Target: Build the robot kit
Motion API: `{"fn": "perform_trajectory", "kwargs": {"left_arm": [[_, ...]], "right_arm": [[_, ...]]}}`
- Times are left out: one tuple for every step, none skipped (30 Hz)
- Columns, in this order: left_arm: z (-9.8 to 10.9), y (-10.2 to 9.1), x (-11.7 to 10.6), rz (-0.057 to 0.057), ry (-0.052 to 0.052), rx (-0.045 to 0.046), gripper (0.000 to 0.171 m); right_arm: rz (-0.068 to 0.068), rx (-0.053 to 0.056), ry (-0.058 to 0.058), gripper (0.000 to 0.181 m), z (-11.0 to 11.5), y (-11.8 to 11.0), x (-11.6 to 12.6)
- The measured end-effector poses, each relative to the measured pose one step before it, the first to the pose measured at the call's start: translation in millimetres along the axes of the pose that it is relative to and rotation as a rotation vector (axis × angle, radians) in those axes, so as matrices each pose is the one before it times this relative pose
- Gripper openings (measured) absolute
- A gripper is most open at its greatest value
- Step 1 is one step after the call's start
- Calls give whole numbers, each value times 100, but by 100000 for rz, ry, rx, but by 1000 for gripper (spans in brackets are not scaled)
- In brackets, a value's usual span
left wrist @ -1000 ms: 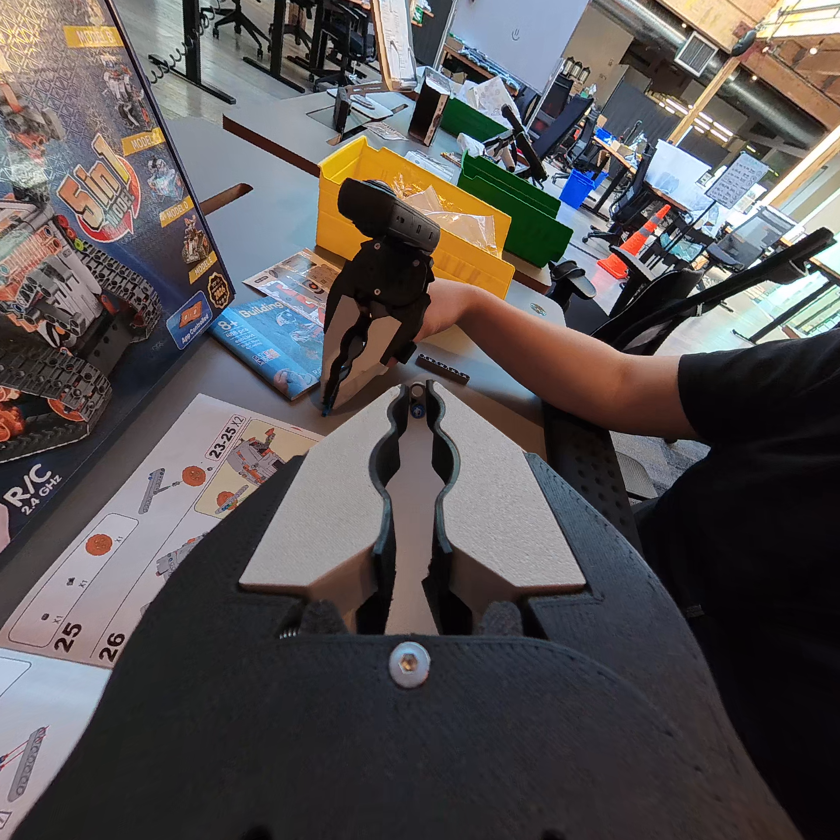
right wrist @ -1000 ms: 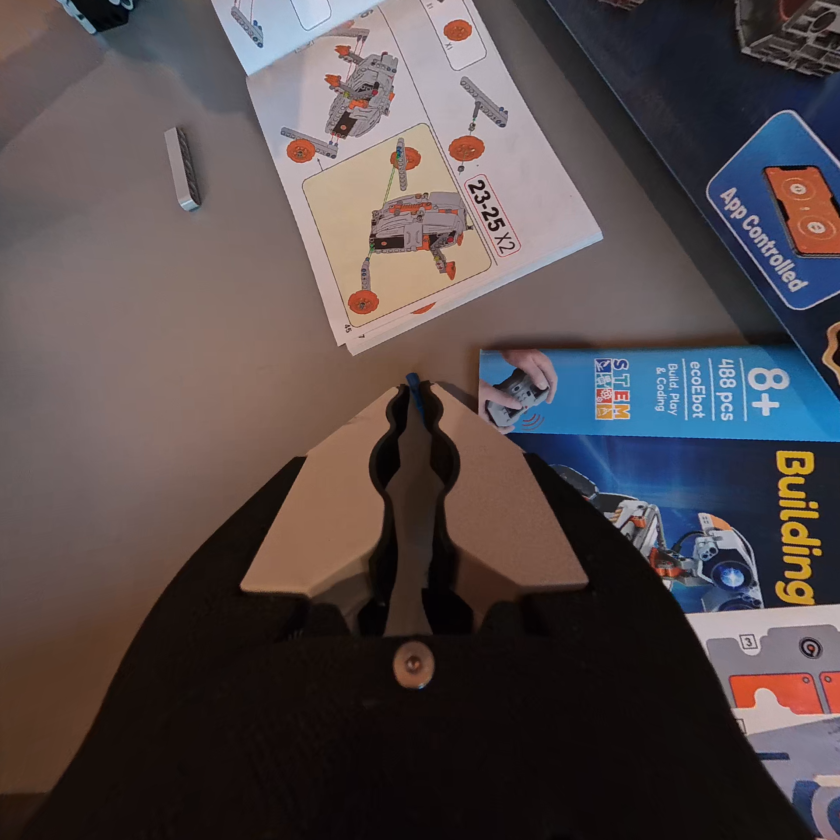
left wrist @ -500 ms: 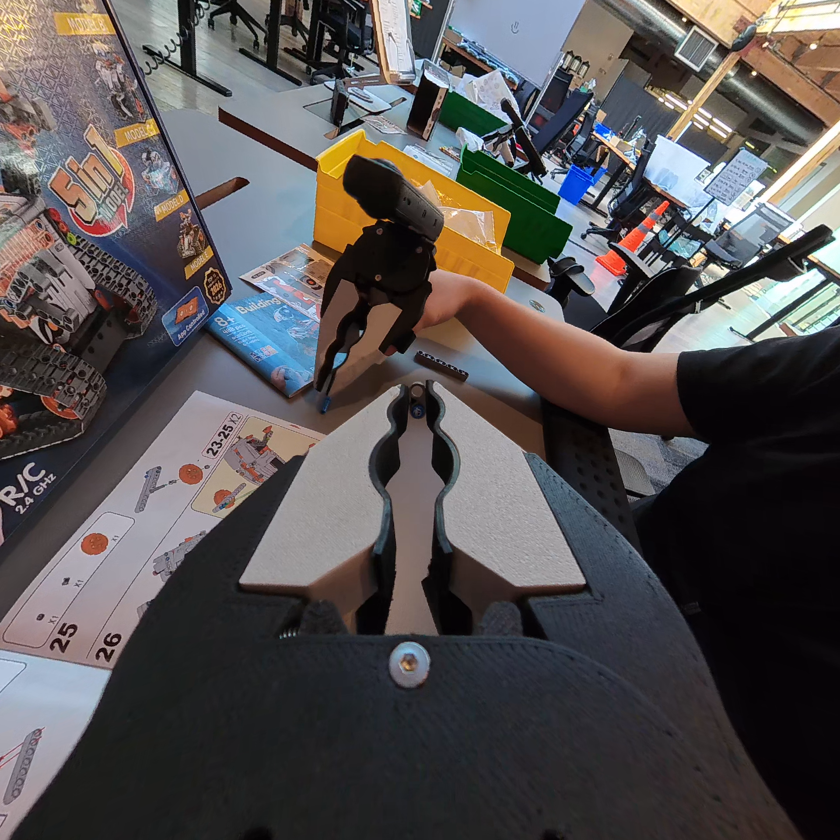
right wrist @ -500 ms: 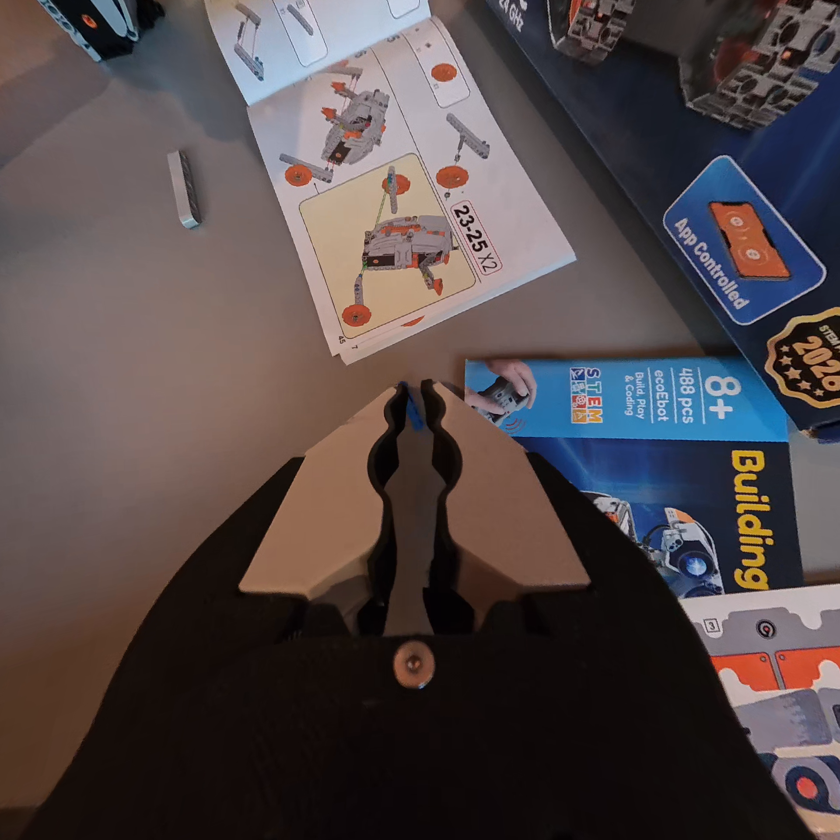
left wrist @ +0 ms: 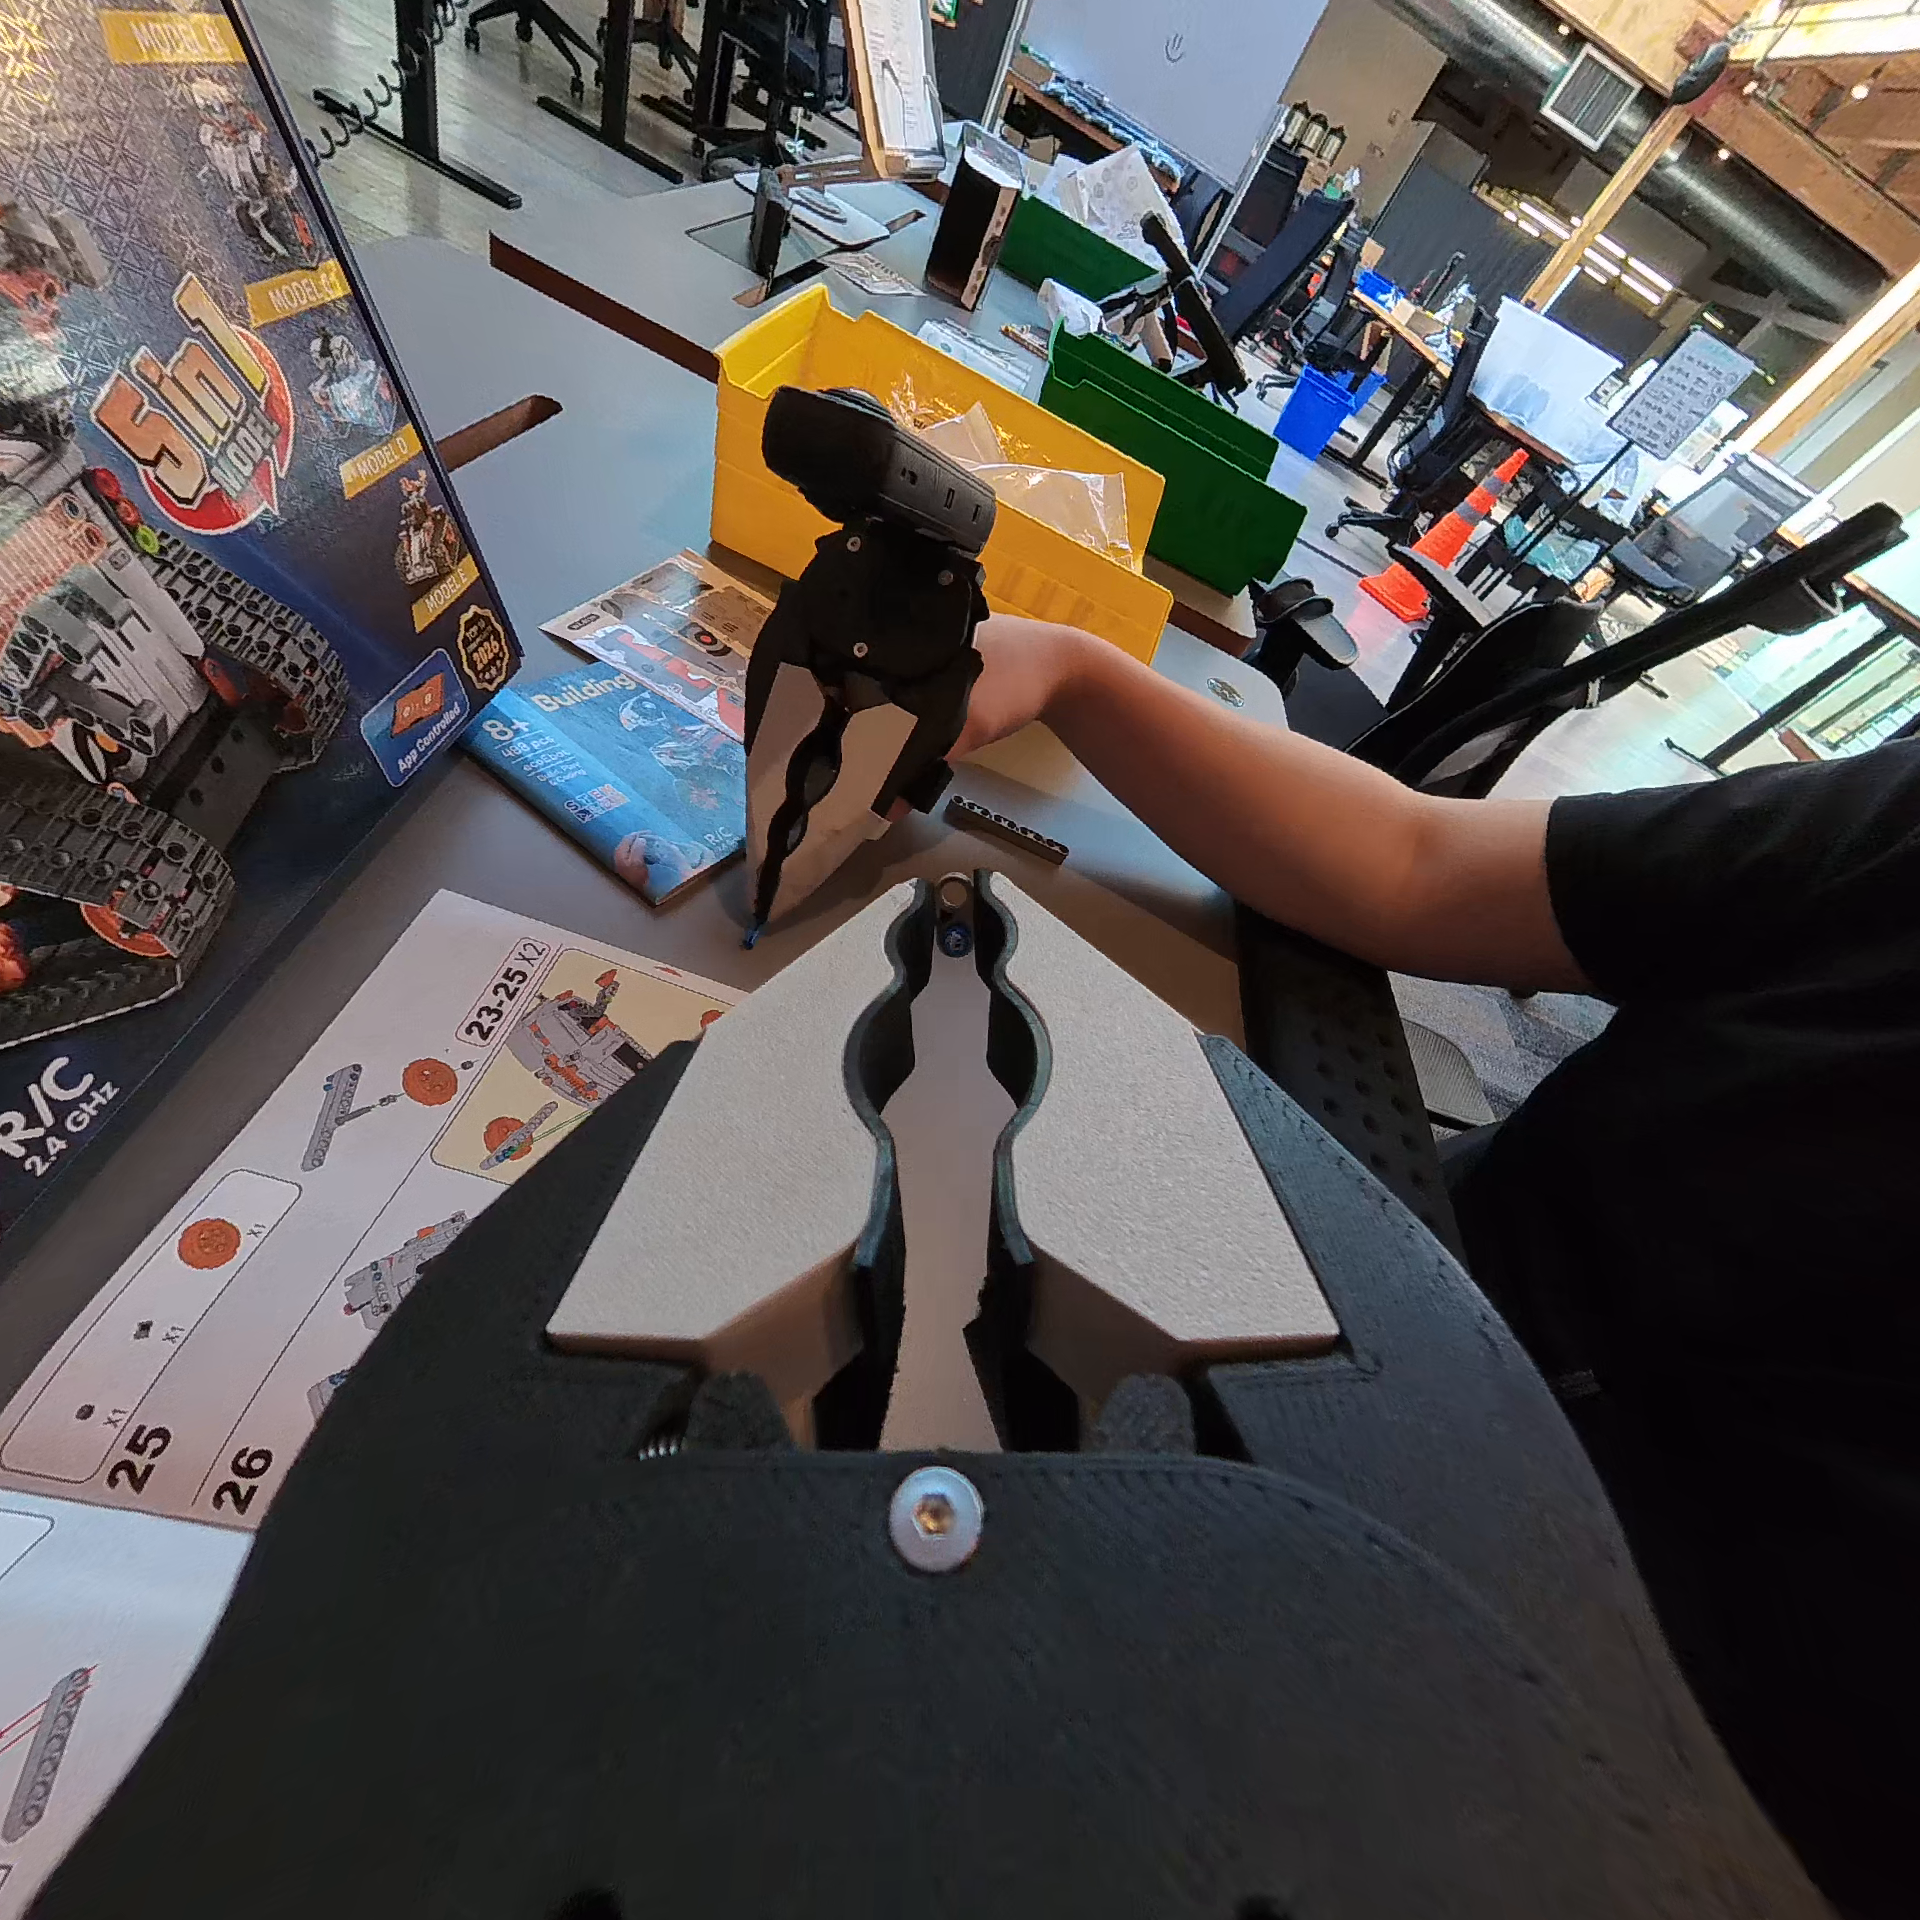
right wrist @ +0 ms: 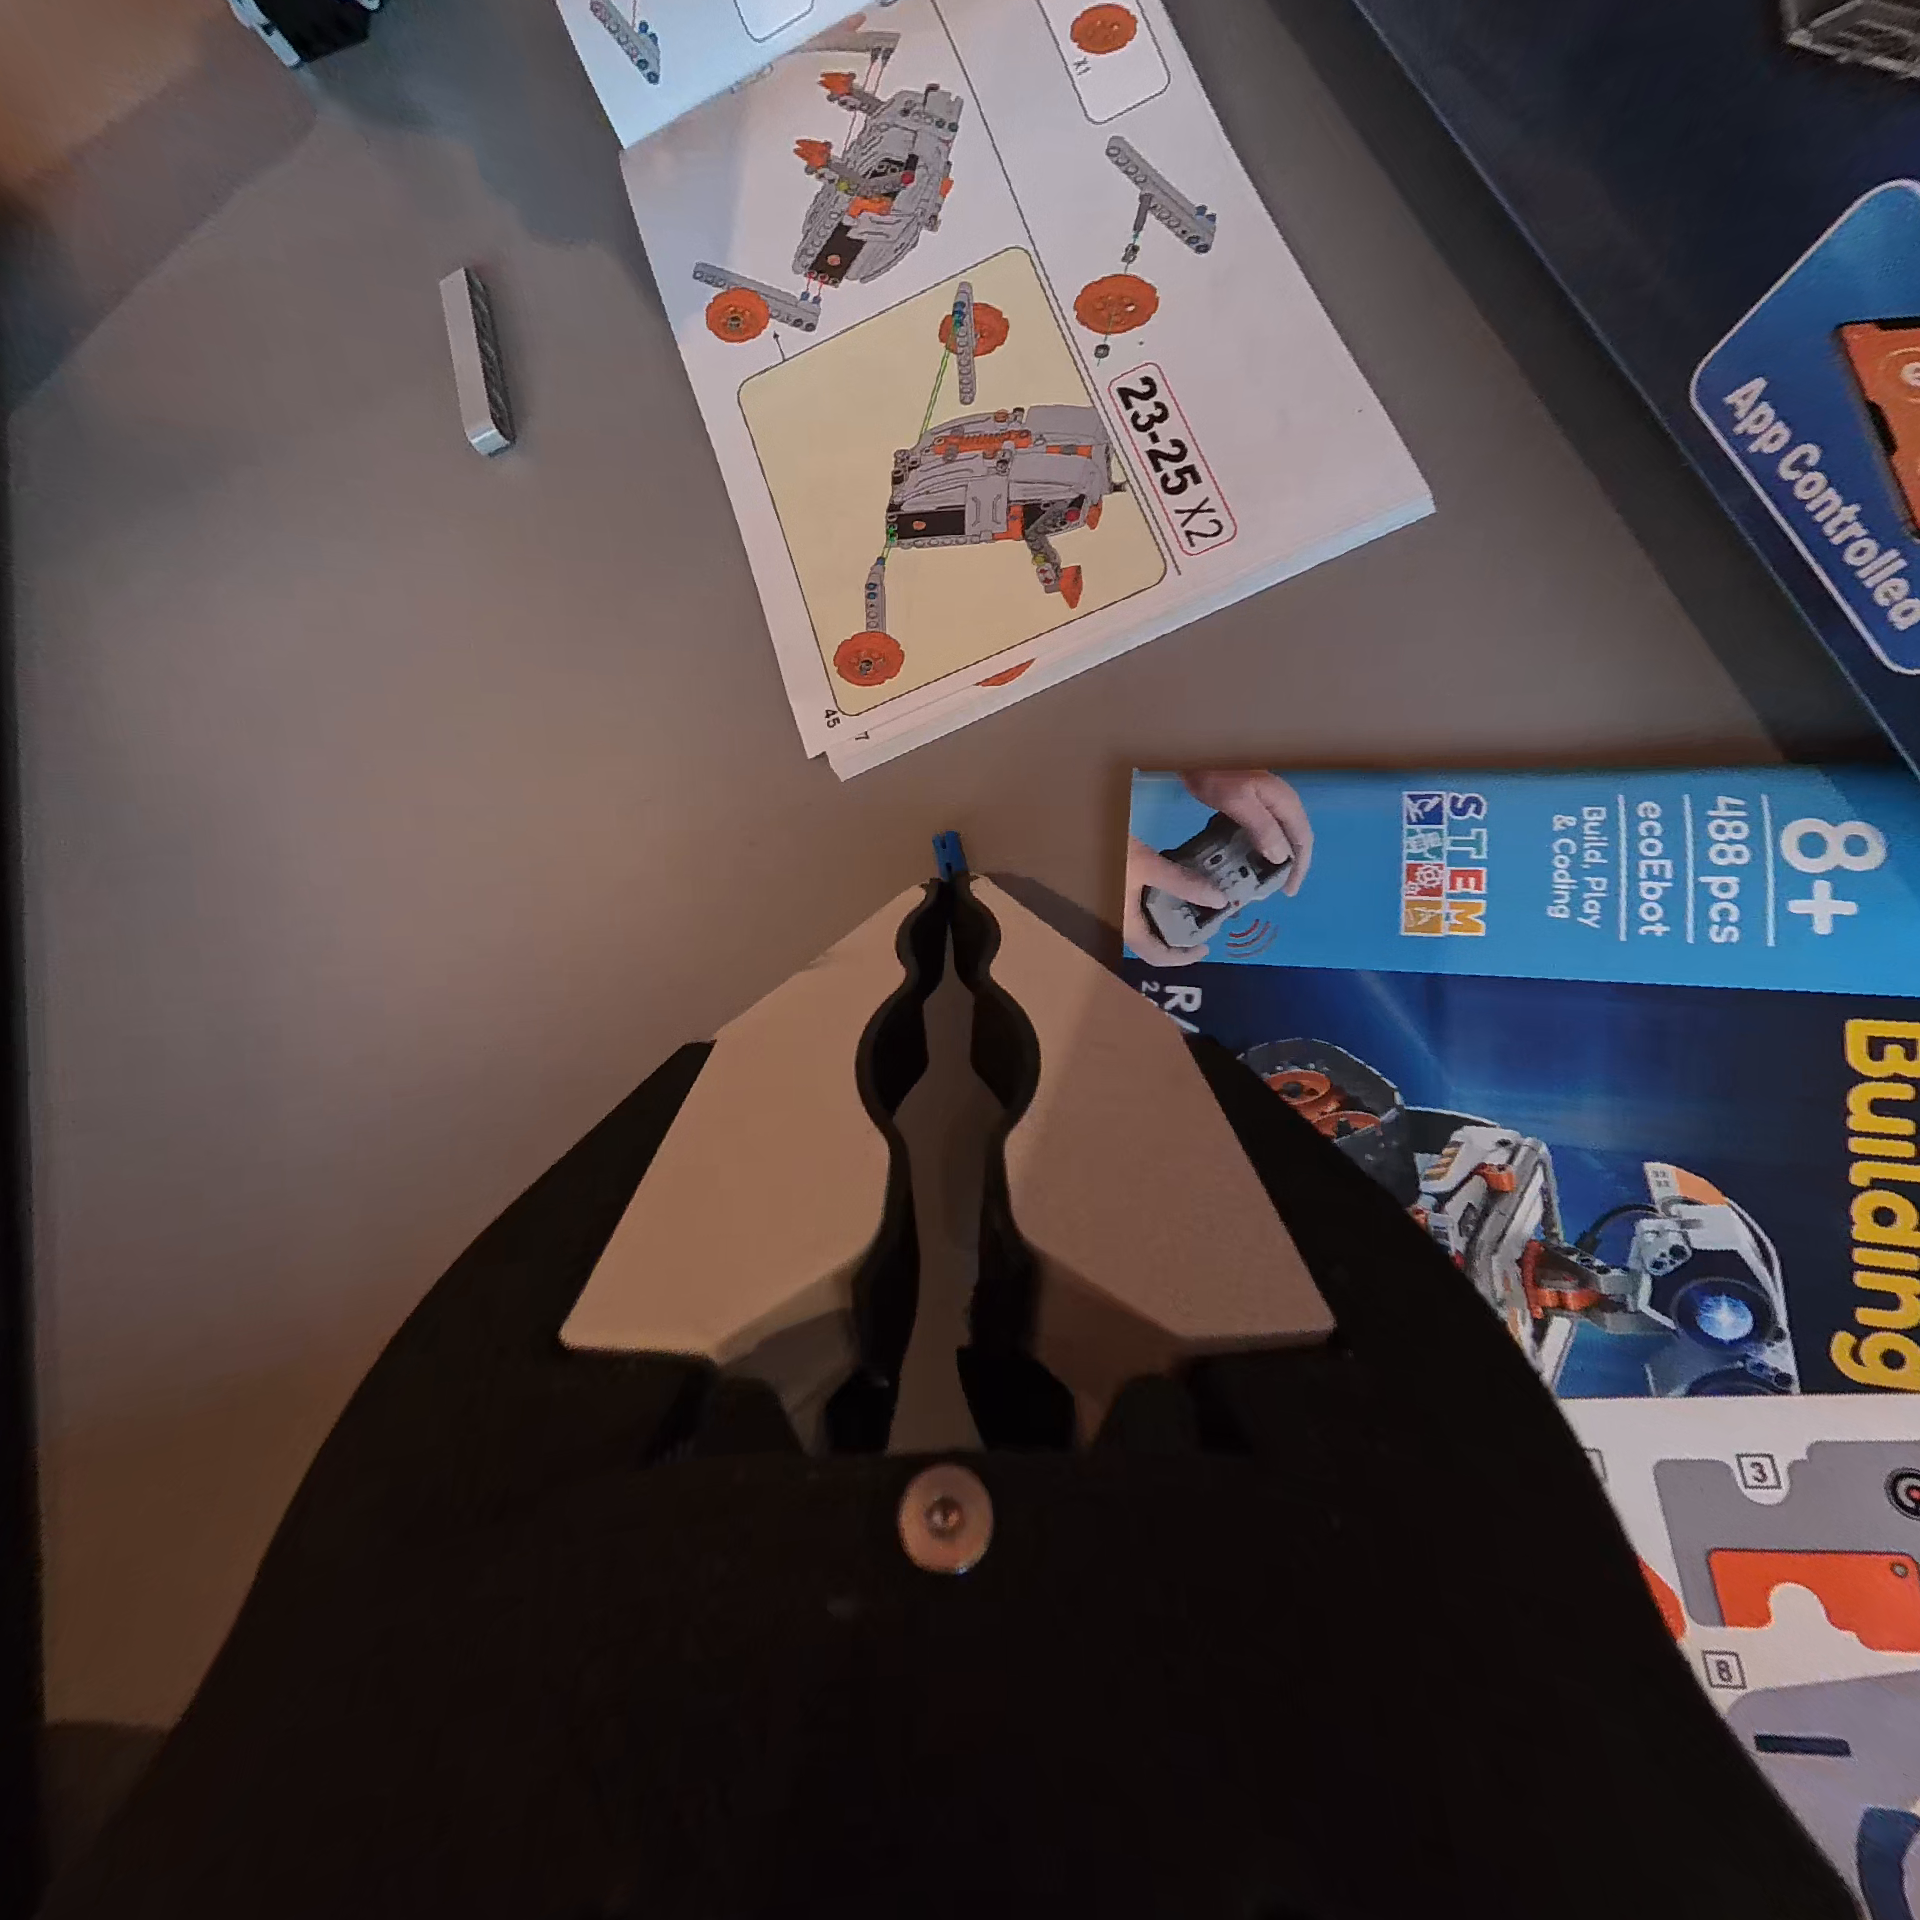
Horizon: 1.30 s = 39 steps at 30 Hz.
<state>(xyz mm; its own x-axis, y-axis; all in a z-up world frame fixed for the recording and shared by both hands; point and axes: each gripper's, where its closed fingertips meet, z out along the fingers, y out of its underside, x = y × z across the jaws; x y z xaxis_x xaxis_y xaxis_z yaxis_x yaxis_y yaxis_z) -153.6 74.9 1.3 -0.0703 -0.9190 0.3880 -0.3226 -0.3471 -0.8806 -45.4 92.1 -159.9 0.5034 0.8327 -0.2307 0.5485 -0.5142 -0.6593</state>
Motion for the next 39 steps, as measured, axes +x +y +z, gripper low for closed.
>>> {"fn": "perform_trajectory", "kwargs": {"left_arm": [[25, 18, -6, 27, -53, -113, 6], [18, 17, 18, -25, 91, -80, 6], [7, 9, 15, -35, 32, -63, 6], [8, 7, 0, 34, -45, -46, 6], [-8, -6, 12, 56, 16, 28, 6], [-9, -13, 3, -1, -15, 50, 6], [-8, 8, -4, -53, 32, 2, 6], [-11, 5, -18, -61, -3, -2, 6], [-7, -9, -6, -48, -5, 60, 6], [-3, 4, 0, -33, 6, 56, 6], [-8, -6, -8, -13, -4, 42, 6], [-15, -8, 1, -63, 33, 75, 6], [-9, -13, 1, -134, 63, 66, 6], [-2, 3, 9, -110, 170, -7, 6], [-4, 13, -3, -55, 64, 29, 6], [10, 3, -15, -47, -36, -9, 6], [7, 9, -1, -92, 46, -49, 6], [7, 23, 2, -79, 99, -89, 6], [16, 14, -6, -21, -16, -86, 6], [8, 14, -7, -26, -28, -57, 6], [18, 17, 4, -86, 118, -69, 6], [16, 19, -8, -66, 45, -84, 6], [8, 20, -26, -32, -74, -69, 6], [16, 20, -8, -79, 38, -87, 6], [5, 13, 7, -84, 106, -80, 6], [7, 9, 11, -4, 14, -61, 6], [11, 9, 11, 53, -22, -38, 6], [6, -3, 11, 55, 14, -38, 6], [-5, 10, 1, 3, 7, -68, 6], [7, 9, -14, -20, -12, -52, 6], [2, -11, -3, -26, 33, 53, 6], [3, 8, -4, -122, 99, 18, 6], [9, 19, -6, -88, 41, -62, 6], [6, 18, -12, 4, -52, -93, 6], [11, 15, 6, 13, 17, -44, 6], [-1, 2, 33, 9, 80, -28, 6], [8, -7, 37, 70, 49, -23, 6], [-1, -11, 22, 86, 9, 8, 6], [-7, 6, 33, 49, 34, -7, 6]], "right_arm": [[-324, -331, 6, 0, -8, 26, -53], [-593, -186, 418, 0, -11, 14, -4], [-481, -285, 131, 0, 6, 13, -43], [-548, -404, -167, 0, 2, 28, -93], [-906, -235, 546, 0, 6, -6, -7], [-876, -278, 556, 0, 10, 5, -6], [-717, -341, 349, 0, 9, 3, -29], [-558, -269, 178, 0, 5, -6, -37], [-513, -142, 83, 0, 17, -4, -31], [-395, -12, -69, 0, 21, -4, -49], [-62, 20, -73, 0, 21, -21, -20], [-12, 42, -225, 0, 8, 5, -37], [-51, 33, -134, 0, 0, 0, -24], [-65, 53, -34, 0, 3, 10, -2], [-236, 56, 28, 0, -10, 0, -7], [-359, 137, -276, 0, 6, -2, -61], [-179, -13, -218, 0, 8, -1, -45], [-226, 49, 252, 0, -2, -23, 21], [-166, 185, -97, 0, -14, -49, -31], [-104, 235, -225, 0, -8, -61, -45], [-256, 379, 133, 0, -21, -84, 9], [-350, 320, 120, 0, -22, -60, -2], [-229, 429, -331, 0, -26, -68, -56], [-43, 382, -322, 0, -4, -63, -51], [-193, 599, 106, 1, -5, -103, 7], [-408, 848, 79, 2, 8, -142, -6], [-613, 890, 335, 4, 31, -154, 37], [-858, 949, 299, 7, 49, -154, 16], [-1187, 639, 424, 9, 57, -94, 34], [-1318, 391, 280, 10, 63, -24, 11], [-1239, 116, 318, 10, 62, 19, 31], [-1050, 130, 377, 10, 65, 38, 46], [-654, 130, -222, 9, 63, 50, -39], [-476, -181, -318, 9, 64, 71, -69], [-676, -215, 204, 9, 43, 68, -2], [-880, -515, 691, 9, 30, 78, 43], [-809, -741, 575, 9, 25, 95, 36], [-836, -439, 398, 9, 16, 40, 5], [-954, -542, 711, 9, 32, 58, 41]]}}
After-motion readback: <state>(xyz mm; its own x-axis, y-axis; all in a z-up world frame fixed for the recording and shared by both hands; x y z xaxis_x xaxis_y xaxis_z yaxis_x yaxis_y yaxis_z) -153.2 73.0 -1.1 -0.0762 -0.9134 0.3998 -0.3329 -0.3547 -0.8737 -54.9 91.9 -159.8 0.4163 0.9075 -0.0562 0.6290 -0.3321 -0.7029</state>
